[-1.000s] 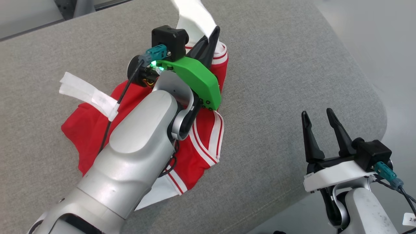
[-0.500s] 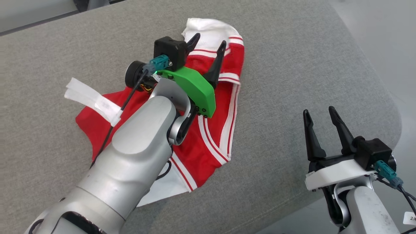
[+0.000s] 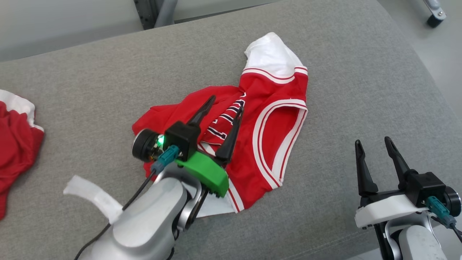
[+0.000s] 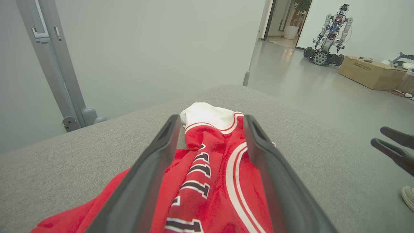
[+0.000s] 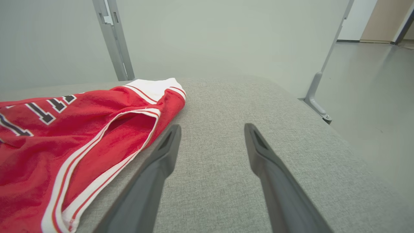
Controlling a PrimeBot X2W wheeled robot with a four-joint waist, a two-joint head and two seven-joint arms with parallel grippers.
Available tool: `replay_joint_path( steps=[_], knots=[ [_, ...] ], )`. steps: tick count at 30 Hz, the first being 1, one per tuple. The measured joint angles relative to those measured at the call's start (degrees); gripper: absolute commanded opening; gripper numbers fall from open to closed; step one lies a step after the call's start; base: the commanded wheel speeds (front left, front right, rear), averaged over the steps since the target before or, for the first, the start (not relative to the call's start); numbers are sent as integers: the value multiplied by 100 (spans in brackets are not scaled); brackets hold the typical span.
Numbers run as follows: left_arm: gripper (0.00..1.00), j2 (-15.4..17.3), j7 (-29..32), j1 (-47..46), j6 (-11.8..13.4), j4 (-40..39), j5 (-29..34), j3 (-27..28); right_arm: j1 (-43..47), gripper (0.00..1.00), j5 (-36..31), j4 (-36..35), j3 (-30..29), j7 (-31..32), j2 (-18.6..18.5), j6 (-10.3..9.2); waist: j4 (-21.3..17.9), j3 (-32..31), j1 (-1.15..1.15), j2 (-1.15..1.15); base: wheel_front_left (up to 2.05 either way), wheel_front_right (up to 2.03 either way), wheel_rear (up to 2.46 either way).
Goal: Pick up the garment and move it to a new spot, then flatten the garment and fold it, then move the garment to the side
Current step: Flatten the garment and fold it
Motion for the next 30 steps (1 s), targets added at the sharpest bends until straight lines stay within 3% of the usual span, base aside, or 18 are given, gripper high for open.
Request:
replay_joint_path(
  steps=[6, 10, 18, 30],
  knots=[
    [100, 372, -81, 1012, 258, -493, 36, 21, 145, 100, -138, -21, -87, 0, 4, 0, 409, -222, 0, 0, 0, 0, 0],
    [100, 423, -90, 1418, 339, -446, 3, 16, 148, 100, -198, -31, -101, 0, 3, 0, 669, -325, 0, 0, 0, 0, 0],
    [100, 337, 390, 1686, 103, -15, -344, -188, 107, 100, -232, -29, -2, 0, 5, 0, 983, -356, 0, 0, 0, 0, 0],
    [100, 428, 1262, 1752, 3, 225, -516, -456, 77, 100, -231, -5, 12, 0, 3, 0, 815, -188, 0, 0, 0, 0, 0]
  ],
)
